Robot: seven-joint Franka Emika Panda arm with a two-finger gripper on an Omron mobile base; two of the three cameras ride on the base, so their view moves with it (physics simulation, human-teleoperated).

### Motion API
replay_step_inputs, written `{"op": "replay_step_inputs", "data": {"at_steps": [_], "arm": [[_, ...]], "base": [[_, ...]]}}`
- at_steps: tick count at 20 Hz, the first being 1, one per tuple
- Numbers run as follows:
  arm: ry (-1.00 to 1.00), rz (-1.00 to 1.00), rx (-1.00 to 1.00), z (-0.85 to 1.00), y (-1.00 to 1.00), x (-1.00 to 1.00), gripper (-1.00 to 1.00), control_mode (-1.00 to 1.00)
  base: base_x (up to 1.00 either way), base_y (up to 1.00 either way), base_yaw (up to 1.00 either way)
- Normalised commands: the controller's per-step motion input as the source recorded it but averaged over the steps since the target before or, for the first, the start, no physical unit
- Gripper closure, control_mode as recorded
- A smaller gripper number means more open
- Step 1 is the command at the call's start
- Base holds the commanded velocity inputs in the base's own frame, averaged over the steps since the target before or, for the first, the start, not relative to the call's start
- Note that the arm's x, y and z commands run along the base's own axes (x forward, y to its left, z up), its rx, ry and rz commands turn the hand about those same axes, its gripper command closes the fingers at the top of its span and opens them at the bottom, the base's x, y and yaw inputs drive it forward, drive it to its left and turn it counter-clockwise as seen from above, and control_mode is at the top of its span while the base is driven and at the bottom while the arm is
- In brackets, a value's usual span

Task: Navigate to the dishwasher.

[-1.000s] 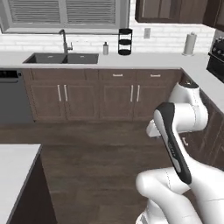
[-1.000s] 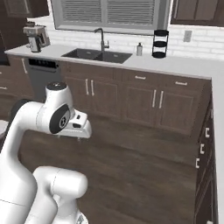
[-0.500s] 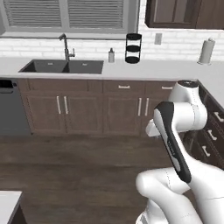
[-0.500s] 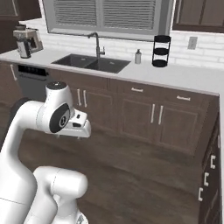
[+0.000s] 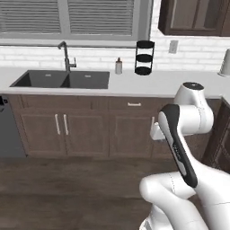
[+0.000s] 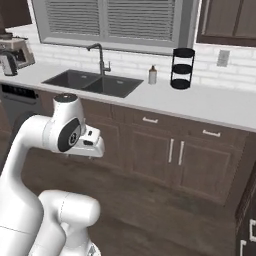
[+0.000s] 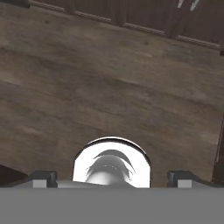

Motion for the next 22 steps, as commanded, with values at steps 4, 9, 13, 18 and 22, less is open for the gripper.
{"op": "replay_step_inputs", "data": {"at_steps": [4,9,13,18,22], "arm": [[0.00,0.00,0.00,0.00,0.00,0.00,-1.00,1.00],[0.00,0.00,0.00,0.00,0.00,0.00,-1.00,1.00],[0.00,0.00,0.00,0.00,0.00,0.00,-1.00,1.00],[0.00,0.00,0.00,0.00,0.00,0.00,-1.00,1.00],[0.00,0.00,0.00,0.00,0.00,0.00,-1.00,1.00]], "base": [[1.00,0.67,0.00],[0.80,0.97,0.00],[0.67,1.00,0.00],[0.56,1.00,0.00],[0.61,1.00,0.00]]}}
